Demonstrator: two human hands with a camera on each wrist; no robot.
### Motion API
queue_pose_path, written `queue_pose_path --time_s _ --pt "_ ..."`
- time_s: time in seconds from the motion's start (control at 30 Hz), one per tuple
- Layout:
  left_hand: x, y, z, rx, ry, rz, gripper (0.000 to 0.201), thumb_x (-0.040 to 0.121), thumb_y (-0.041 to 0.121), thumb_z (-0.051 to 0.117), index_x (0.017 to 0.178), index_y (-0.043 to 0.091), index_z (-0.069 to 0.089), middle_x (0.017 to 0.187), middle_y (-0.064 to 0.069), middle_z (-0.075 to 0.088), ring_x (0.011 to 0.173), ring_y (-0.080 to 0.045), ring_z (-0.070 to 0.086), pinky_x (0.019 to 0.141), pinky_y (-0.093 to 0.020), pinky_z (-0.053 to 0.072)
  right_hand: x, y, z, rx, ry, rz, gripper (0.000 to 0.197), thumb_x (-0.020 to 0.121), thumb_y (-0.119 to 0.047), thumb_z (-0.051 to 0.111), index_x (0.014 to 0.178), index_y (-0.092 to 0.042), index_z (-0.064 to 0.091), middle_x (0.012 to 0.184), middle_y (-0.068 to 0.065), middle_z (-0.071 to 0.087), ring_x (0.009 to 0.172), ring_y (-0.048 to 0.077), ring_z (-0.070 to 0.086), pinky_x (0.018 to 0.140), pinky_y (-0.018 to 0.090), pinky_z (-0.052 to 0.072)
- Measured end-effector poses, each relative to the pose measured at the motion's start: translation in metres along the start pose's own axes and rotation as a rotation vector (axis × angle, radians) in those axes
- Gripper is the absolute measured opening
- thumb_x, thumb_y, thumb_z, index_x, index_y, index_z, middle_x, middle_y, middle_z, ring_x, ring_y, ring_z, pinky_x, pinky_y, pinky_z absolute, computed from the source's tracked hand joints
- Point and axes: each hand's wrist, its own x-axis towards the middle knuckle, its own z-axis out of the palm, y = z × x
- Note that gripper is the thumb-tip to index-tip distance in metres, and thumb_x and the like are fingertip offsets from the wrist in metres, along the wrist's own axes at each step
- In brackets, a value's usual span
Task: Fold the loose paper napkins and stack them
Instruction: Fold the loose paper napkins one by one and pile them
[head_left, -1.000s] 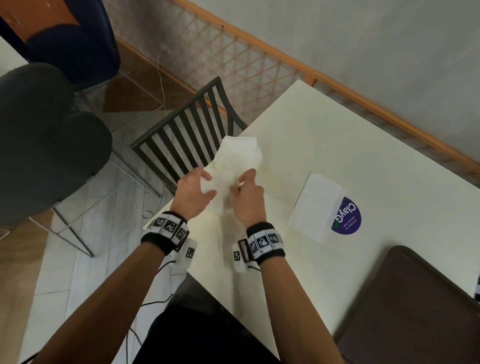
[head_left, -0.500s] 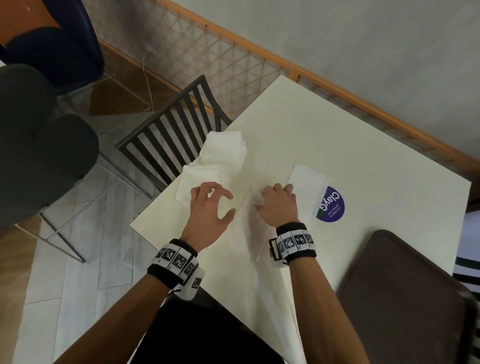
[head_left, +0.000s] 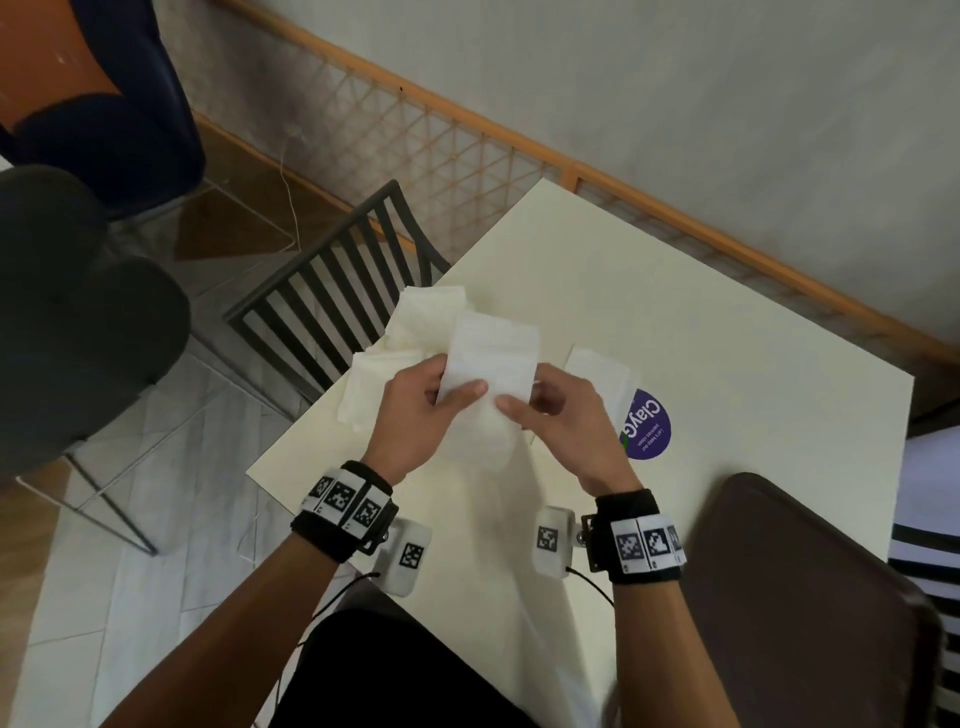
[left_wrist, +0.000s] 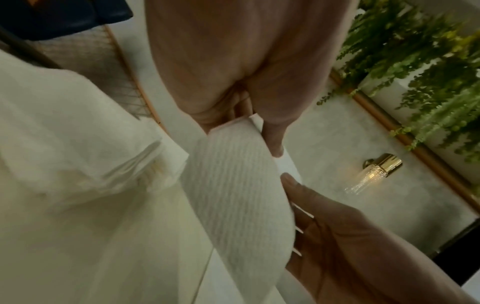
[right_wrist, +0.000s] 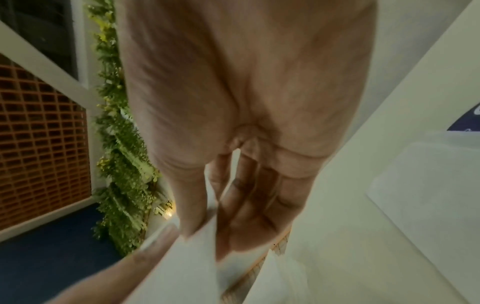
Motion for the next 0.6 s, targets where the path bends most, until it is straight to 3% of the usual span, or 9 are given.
queue_pose_path --time_s 0.07,0.13,0.17,0.23,0.27,0.3,0.37,0.5,0.6 --pt "0.004 0.005 -0.001 -0.001 -0.014 0.030 0.026 0.098 0.039 0.079 0.110 0.015 0.076 0.100 -0.001 0.082 0.094 -0.025 0.079 0.087 -0.057 0.064 0.000 0.004 0.004 0.015 0.041 -0.036 0.022 0.094 -0.043 0.082 0.110 -0.028 0.083 0.094 0.016 0.080 0.088 0.040 0.076 0.086 0.061 0.062" --pt "0.007 0.007 -0.005 0.009 -0.050 0.053 0.023 0.100 0.033 0.078 0.110 0.013 0.076 0.100 -0.005 0.082 0.095 -0.029 0.078 0.090 -0.058 0.062 0.003 0.006 0.004 0.124 0.140 -0.046 0.013 0.097 -0.035 0.081 0.101 -0.022 0.084 0.087 0.019 0.076 0.076 0.038 0.067 0.077 0.053 0.060" --pt "0.009 0.007 -0.008 0.019 -0.068 0.069 0.020 0.102 0.029 0.076 0.110 0.010 0.076 0.100 -0.008 0.081 0.096 -0.032 0.078 0.091 -0.059 0.061 0.003 0.006 0.004 0.167 0.176 -0.056 0.014 0.098 -0.030 0.082 0.097 -0.016 0.083 0.081 0.022 0.070 0.073 0.032 0.060 0.074 0.047 0.052" --pt "0.010 0.008 -0.013 0.018 -0.098 0.135 0.013 0.106 0.017 0.070 0.109 0.005 0.076 0.101 -0.014 0.080 0.097 -0.037 0.076 0.092 -0.058 0.061 0.003 0.003 0.003 0.236 0.185 -0.091 0.012 0.098 -0.017 0.080 0.096 -0.006 0.082 0.080 0.023 0.068 0.080 0.021 0.057 0.077 0.042 0.046" --pt "0.011 0.010 -0.016 -0.011 -0.106 0.164 0.012 0.107 0.008 0.065 0.108 0.004 0.077 0.102 -0.013 0.080 0.097 -0.033 0.076 0.091 -0.053 0.061 0.001 0.000 0.002 0.269 0.165 -0.120 0.008 0.097 -0.005 0.077 0.099 -0.006 0.085 0.084 0.015 0.075 0.085 0.019 0.064 0.080 0.038 0.050" --pt "0.011 0.013 -0.017 -0.045 -0.104 0.177 0.019 0.107 -0.002 0.059 0.107 0.002 0.077 0.102 -0.009 0.081 0.097 -0.027 0.075 0.089 -0.045 0.060 -0.001 -0.003 0.001 0.281 0.167 -0.156 0.022 0.096 0.008 0.071 0.101 -0.007 0.087 0.093 0.007 0.082 0.091 0.019 0.072 0.084 0.034 0.055" --pt "0.011 0.018 -0.019 -0.114 -0.100 0.158 0.036 0.106 -0.014 0.047 0.101 0.003 0.078 0.100 -0.002 0.079 0.096 -0.019 0.071 0.086 -0.036 0.055 -0.002 -0.003 -0.001 0.305 0.134 -0.220 0.040 0.095 0.021 0.058 0.103 -0.007 0.086 0.103 0.009 0.085 0.102 0.024 0.079 0.093 0.031 0.057" --pt "0.011 0.022 -0.013 -0.240 -0.088 0.083 0.047 0.107 -0.012 0.040 0.090 0.012 0.078 0.087 -0.002 0.066 0.080 -0.031 0.049 0.066 -0.033 0.041 0.001 0.003 -0.001 0.376 0.122 -0.276 0.032 0.093 0.017 0.058 0.099 0.001 0.084 0.100 0.020 0.081 0.098 0.030 0.075 0.088 0.030 0.054" --pt "0.009 0.024 -0.011 -0.307 -0.066 0.011 0.042 0.107 -0.006 0.040 0.086 0.009 0.074 0.084 -0.005 0.057 0.082 -0.029 0.043 0.065 -0.030 0.036 0.001 0.007 0.000 0.371 0.104 -0.291 0.024 0.089 0.000 0.061 0.097 0.001 0.084 0.106 0.023 0.080 0.104 0.039 0.073 0.090 0.036 0.053"
